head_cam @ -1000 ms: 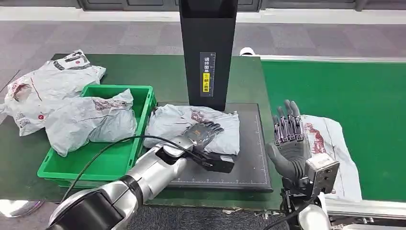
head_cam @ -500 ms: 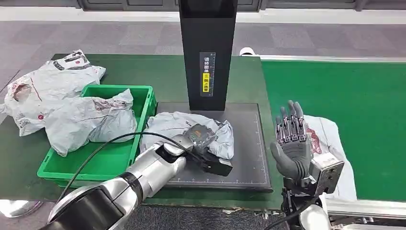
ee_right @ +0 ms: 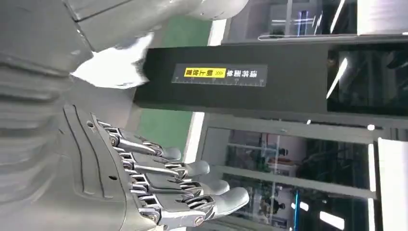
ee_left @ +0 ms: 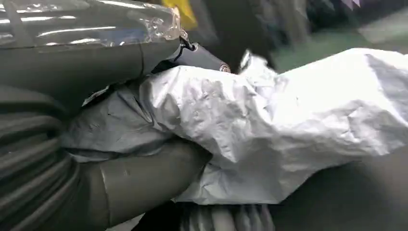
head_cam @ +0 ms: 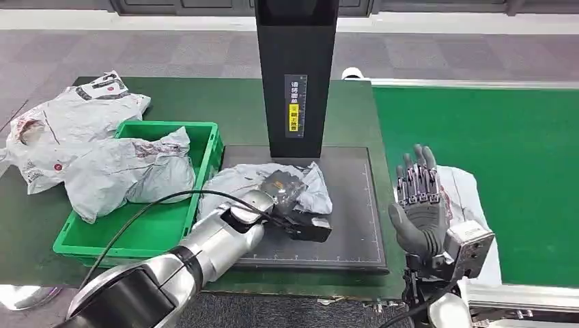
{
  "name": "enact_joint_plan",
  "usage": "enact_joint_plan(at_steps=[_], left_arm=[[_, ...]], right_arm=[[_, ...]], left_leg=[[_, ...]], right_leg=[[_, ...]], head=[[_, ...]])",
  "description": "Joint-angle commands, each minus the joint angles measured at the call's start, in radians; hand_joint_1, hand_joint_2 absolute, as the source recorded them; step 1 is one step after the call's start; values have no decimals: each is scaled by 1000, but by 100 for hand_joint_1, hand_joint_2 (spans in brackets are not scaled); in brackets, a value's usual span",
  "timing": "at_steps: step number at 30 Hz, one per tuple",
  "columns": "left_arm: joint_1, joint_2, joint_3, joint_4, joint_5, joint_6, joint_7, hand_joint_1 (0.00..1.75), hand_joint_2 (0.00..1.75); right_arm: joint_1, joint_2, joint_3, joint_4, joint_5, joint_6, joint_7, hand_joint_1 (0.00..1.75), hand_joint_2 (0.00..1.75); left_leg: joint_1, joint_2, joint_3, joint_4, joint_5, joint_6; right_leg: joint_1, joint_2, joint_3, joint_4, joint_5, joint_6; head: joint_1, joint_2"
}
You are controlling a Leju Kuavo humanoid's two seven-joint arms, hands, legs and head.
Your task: Moved the parcel from conveyor to table for the left to box.
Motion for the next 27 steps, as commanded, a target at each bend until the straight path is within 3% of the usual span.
enact_joint_plan(at_steps=[1,5,7,8,9,13,16,17,20,24,25,27], left_arm=[[50,165,173,-420,-76,225,180,175,175],[178,232,356,-771,-239,326,257,175,175],[216,293,378,-880,-239,343,307,175,175],[230,354,384,-936,-239,368,364,175,175],[228,395,371,-956,-239,376,412,175,175],[239,404,383,-975,-239,375,412,175,175],[211,537,320,-1022,-239,405,582,175,175],[209,555,314,-1031,-239,410,602,175,175],[185,727,272,-1107,-239,390,756,175,175],[222,800,383,-1134,-239,407,756,175,175],[229,844,422,-1128,-239,401,756,175,175],[242,856,449,-1086,-239,427,756,175,175]], right_arm=[[73,-44,2,-14,2,-53,-11,0,175],[84,-46,16,-5,2,-82,-21,0,175],[82,-55,25,5,-3,-94,-22,0,175],[77,-60,31,15,-7,-99,-24,0,175],[75,-62,34,19,-8,-99,-24,0,175],[68,-61,37,25,-9,-100,-24,0,175],[54,-66,47,45,-13,-100,-22,0,175],[51,-67,49,49,-15,-99,-22,0,175],[26,-67,63,78,-19,-97,-21,0,175],[0,-72,78,109,-26,-93,-17,0,175],[-10,-77,86,122,-31,-89,-15,0,175],[-24,-84,94,145,-39,-85,-15,0,175]], left_leg=[[1,2,1,-1,-1,-1],[0,5,2,-2,-1,-1],[1,7,3,-3,-2,-1],[1,8,2,-2,-2,-1],[1,8,1,-2,-1,-1],[1,8,2,-3,-2,-2],[2,5,2,-3,-1,-2],[2,5,0,-1,-1,-2],[4,7,0,-1,-1,-2],[4,9,2,-2,-2,-4],[4,12,3,-2,-2,-4],[4,11,2,-2,-2,-3]], right_leg=[[1,2,1,-1,0,-1],[0,6,-1,-1,0,-1],[1,7,0,-1,-1,-3],[1,9,-1,-1,0,-3],[1,8,-2,0,0,-2],[1,8,-2,0,-1,-3],[3,5,-1,-1,-1,-4],[2,4,-3,1,-2,-4],[3,7,-2,0,-1,-4],[3,8,-2,1,-1,-5],[3,12,-3,1,-1,-6],[4,11,-1,1,-1,-5]], head=[[0,0],[0,0],[0,0],[0,0],[0,0],[0,0],[0,0],[0,0],[0,0],[0,0],[0,0],[0,0]])
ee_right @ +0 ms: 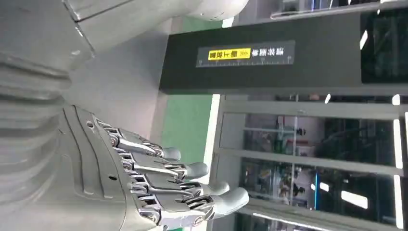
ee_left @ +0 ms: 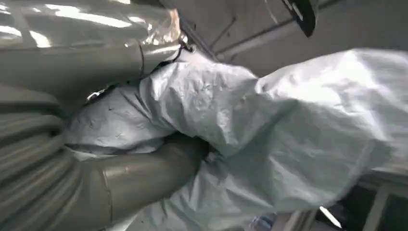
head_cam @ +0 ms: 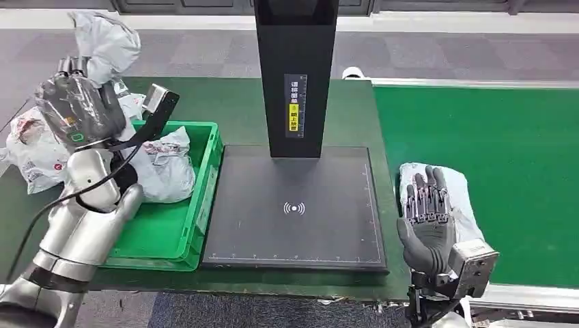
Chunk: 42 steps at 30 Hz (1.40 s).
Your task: Moved the parcel from conveyor to table for the left to box.
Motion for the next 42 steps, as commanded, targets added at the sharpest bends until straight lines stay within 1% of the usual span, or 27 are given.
enact_joint_plan(at_steps=[1,2,5,7,8,9,10,11,12,13,14,15,16,17,18,19,20,21,22,25,26,28,30,32,34,42], left_arm=[[16,279,116,-21,-2,22,82,175,175],[19,281,123,12,-2,31,82,175,175],[9,277,101,133,-2,-28,82,175,175],[-43,223,28,308,-2,-69,82,175,175],[-68,216,1,372,-2,-75,82,175,175],[-96,164,8,476,-2,-148,28,175,175],[-147,104,9,636,-2,-229,-39,175,175],[-179,76,6,724,-2,-231,-62,175,175],[-230,37,-15,863,-2,-234,-79,175,175],[-243,23,-27,895,-2,-227,-71,175,175],[-257,11,-26,927,-2,-239,-86,162,175],[-281,-23,17,984,15,-271,-159,145,175],[-284,-31,20,989,10,-271,-161,89,175],[-297,-58,45,1026,9,-338,-206,24,175],[-298,-64,46,1031,6,-344,-209,0,175],[-303,-84,74,1048,12,-375,-248,0,175],[-306,-94,85,1052,16,-383,-260,0,175],[-306,-97,85,1052,16,-384,-260,0,175],[-308,-97,86,1052,16,-385,-260,0,175],[-309,-93,87,1052,16,-385,-261,0,175],[-307,-96,99,1049,16,-387,-277,0,175],[-305,-130,164,1038,46,-396,-368,0,175],[-302,-154,182,1024,44,-397,-376,0,175],[-300,-165,206,1007,41,-401,-382,0,175],[-302,-182,265,994,94,-403,-450,0,175],[-306,-181,266,993,94,-405,-450,0,175]], right_arm=[[-100,-58,90,154,-28,11,6,0,175],[-107,-64,96,167,-33,12,5,0,175],[-123,-78,111,193,-49,15,0,0,175],[-135,-84,116,209,-57,17,-3,0,175],[-141,-84,117,214,-60,18,-3,0,175],[-150,-83,117,222,-62,20,-4,0,175],[-166,-81,116,234,-64,23,-4,0,175],[-171,-80,115,239,-64,23,-4,0,175],[-175,-78,112,243,-65,23,-4,0,175],[-175,-78,111,243,-65,24,-4,0,175],[-174,-78,110,242,-65,24,-5,0,175],[-165,-78,105,235,-65,24,-4,0,175],[-160,-80,104,231,-65,25,-5,0,175],[-151,-79,97,223,-64,25,-7,0,175],[-148,-80,95,219,-64,26,-8,0,175],[-138,-79,88,210,-63,29,-9,0,175],[-133,-80,86,205,-62,30,-10,0,175],[-132,-81,86,205,-62,31,-10,0,175],[-131,-81,86,204,-62,31,-10,0,175],[-132,-80,86,203,-62,31,-10,0,175],[-131,-78,84,202,-61,31,-10,0,175],[-113,-77,74,183,-59,33,-10,0,175],[-100,-79,70,171,-58,35,-9,0,175],[-96,-78,68,168,-55,40,-7,0,175],[-90,-74,62,163,-54,42,-7,0,175],[-90,-74,63,161,-54,42,-6,0,175]], left_leg=[[3,11,4,-1,-2,-1],[3,14,6,-2,-2,-2],[2,6,6,-3,-1,-3],[2,2,9,-6,1,-3],[2,2,8,-5,0,-3],[1,-1,7,-4,1,-2],[2,-3,8,-5,2,-3],[1,-4,7,-4,2,-2],[1,-4,6,-4,2,-2],[1,-7,8,-6,4,-3],[1,-7,7,-4,3,-3],[1,-6,7,-5,4,-3],[1,-4,4,-2,3,-3],[2,-5,4,-3,4,-3],[1,-4,3,-1,3,-3],[2,-6,4,-2,4,-3],[1,-4,3,-1,3,-3],[2,-6,4,-1,3,-3],[2,-4,3,-1,3,-3],[2,-4,4,-1,2,-3],[2,-3,1,1,2,-3],[2,-2,2,0,2,-4],[2,-3,1,0,2,-4],[2,-5,1,0,3,-3],[2,-4,1,0,2,-3],[2,-1,1,0,2,-4]], right_leg=[[3,12,1,-2,1,-2],[3,14,2,-3,2,-2],[2,7,2,-3,0,-2],[3,3,6,-6,0,-2],[3,3,6,-6,0,-3],[2,-1,6,-4,-1,-2],[2,-3,7,-5,0,-2],[1,-4,6,-4,-1,-2],[2,-4,5,-4,-1,-2],[2,-7,7,-6,0,-2],[1,-7,6,-5,0,-2],[2,-6,6,-5,0,-2],[2,-4,3,-3,1,-2],[2,-5,4,-4,2,-3],[2,-4,2,-3,2,-3],[2,-6,4,-4,2,-3],[2,-4,2,-3,1,-3],[3,-5,4,-4,2,-2],[2,-3,3,-3,2,-2],[3,-2,3,-4,2,-2],[2,-1,1,-2,2,-2],[3,-1,1,-3,2,-3],[3,-2,0,-3,2,-2],[3,-3,1,-3,2,-2],[3,-3,0,-3,2,-2],[3,0,-1,-2,2,-3]], head=[[0,0],[0,0],[0,0],[0,0],[0,0],[0,0],[0,0],[0,0],[0,0],[0,0],[0,0],[0,0],[0,0],[0,0],[0,0],[0,0],[0,0],[0,0],[0,0],[0,0],[0,0],[0,0],[0,0],[0,0],[0,0],[0,0]])
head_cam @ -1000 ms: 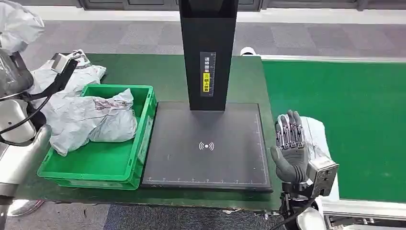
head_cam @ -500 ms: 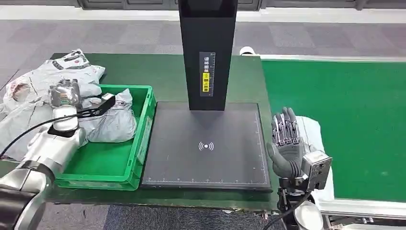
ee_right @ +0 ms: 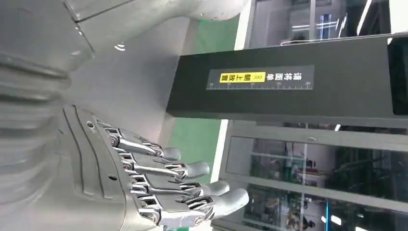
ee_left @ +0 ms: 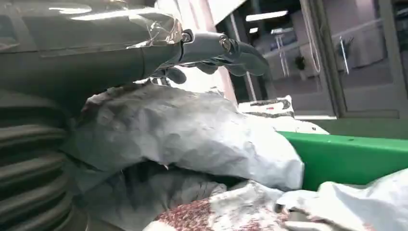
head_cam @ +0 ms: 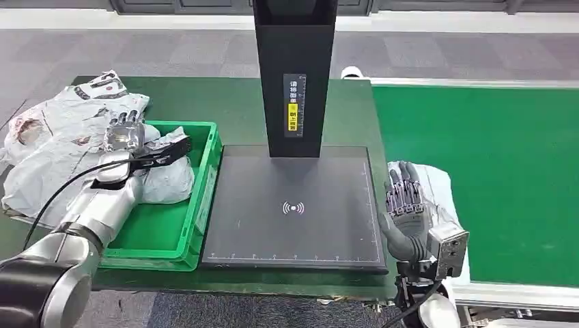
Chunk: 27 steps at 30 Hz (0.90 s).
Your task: Moved the parcel from conveyor to table for the left to box.
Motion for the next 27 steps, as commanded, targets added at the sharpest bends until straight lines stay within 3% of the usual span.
enact_joint_plan(at_steps=[1,5,7,9,13,18,27], left_arm=[[-57,-52,75,55,1,-10,-6,0,175],[-55,-75,143,38,77,5,-83,0,175],[-56,-123,239,-8,250,-29,-235,0,175],[-41,-152,268,-71,359,-68,-306,0,175],[57,-189,284,-328,764,-317,-421,0,175],[170,-167,267,-542,1132,-431,-345,0,175],[169,-156,251,-530,1149,-424,-347,0,175]], right_arm=[[-7,-32,7,17,-2,-1,8,0,175],[-4,-29,-1,13,-1,0,12,0,175],[8,-32,-6,7,-1,0,15,0,175],[15,-32,-10,4,0,0,15,0,175],[26,-34,-15,-7,-4,-5,23,0,175],[60,-30,-19,-45,-11,-11,43,0,175],[62,-26,-17,-43,-10,-11,44,0,175]], left_leg=[[1,-3,1,0,0,0],[2,-3,2,0,-1,0],[1,-3,0,0,0,0],[1,-6,-1,0,0,1],[1,-5,0,0,0,1],[0,-2,1,-1,-1,1],[-1,2,0,0,-2,0]], right_leg=[[2,-2,3,-1,-1,0],[2,-2,4,-2,-1,0],[1,-3,2,-1,-1,0],[2,-6,2,-1,-1,0],[1,-5,2,-2,-1,0],[0,-1,3,-2,-1,0],[1,2,0,-1,-1,-1]], head=[[0,0],[0,0],[0,0],[0,0],[0,0],[0,0],[0,0]])
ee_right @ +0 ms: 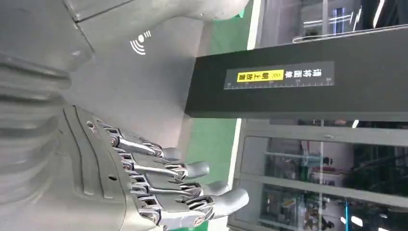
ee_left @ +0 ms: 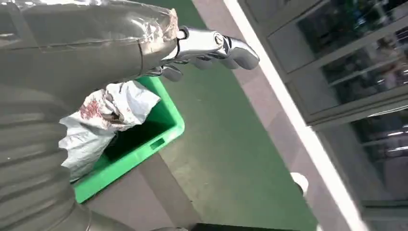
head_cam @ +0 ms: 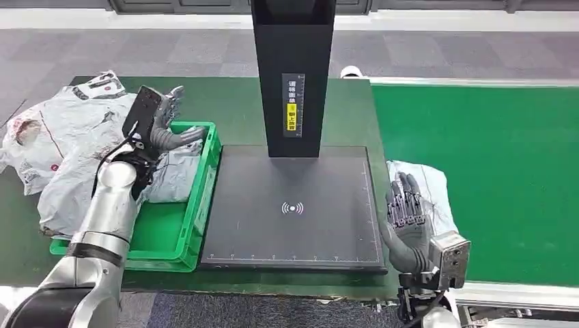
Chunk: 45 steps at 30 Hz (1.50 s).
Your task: Moved the parcel from conveyor to table for the left to box.
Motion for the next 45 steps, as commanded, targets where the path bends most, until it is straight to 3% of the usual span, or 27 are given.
enact_joint_plan(at_steps=[1,14,16,17,20,22,24,26,30,42,45], left_arm=[[7,-11,29,-43,10,-4,10,0,175],[140,-2,44,-216,377,1,31,0,175],[205,-7,30,-301,447,39,28,0,175],[343,-61,13,-467,380,162,-62,0,175],[527,-108,-81,-648,310,302,-109,0,175],[600,-120,-152,-667,300,388,-131,0,175],[605,-128,-204,-586,315,387,-107,0,175],[524,-131,-258,-422,247,393,-83,0,175],[479,-140,-264,-358,241,404,-90,0,175],[483,-133,-260,-373,241,404,-90,0,175],[470,-126,-278,-361,240,386,-78,0,175]], right_arm=[[-7,-18,-17,4,-1,0,8,0,175],[-40,19,-46,23,31,34,49,0,175],[-54,20,-57,34,34,36,51,0,175],[-58,11,-70,47,54,13,76,0,175],[-70,5,-94,87,108,-1,100,0,175],[-96,18,-90,120,278,-19,156,0,175],[-124,16,-62,142,432,-17,225,0,175],[-145,-9,-33,165,544,-27,281,0,175],[-144,-17,-42,169,543,-28,282,0,175],[-140,-15,-42,164,543,-28,281,0,175],[-159,-54,-15,177,633,-41,318,0,175]], left_leg=[[1,-1,2,-1,0,0],[0,1,2,-1,0,-1],[0,2,3,-2,0,0],[0,2,4,-3,-1,0],[-1,4,8,-6,-2,1],[-1,6,9,-5,-3,0],[0,5,9,-5,-5,2],[-1,2,5,-3,-4,2],[-1,-3,4,-2,-4,4],[-1,-1,4,-1,-5,4],[-1,-1,3,-1,-4,4]], right_leg=[[1,-1,3,-2,0,0],[0,1,2,-1,0,-1],[0,2,2,-1,0,0],[0,3,4,-2,0,0],[-1,4,7,-5,0,0],[-1,5,8,-5,-1,0],[-1,4,8,-5,-2,1],[-2,1,5,-3,-4,2],[-3,-4,6,-4,-4,3],[-2,-1,5,-3,-4,3],[-2,-1,4,-3,-4,4]], head=[[0,0],[0,0],[0,0],[0,0],[0,0],[0,0],[0,0],[0,0],[0,0],[0,0],[0,0]])
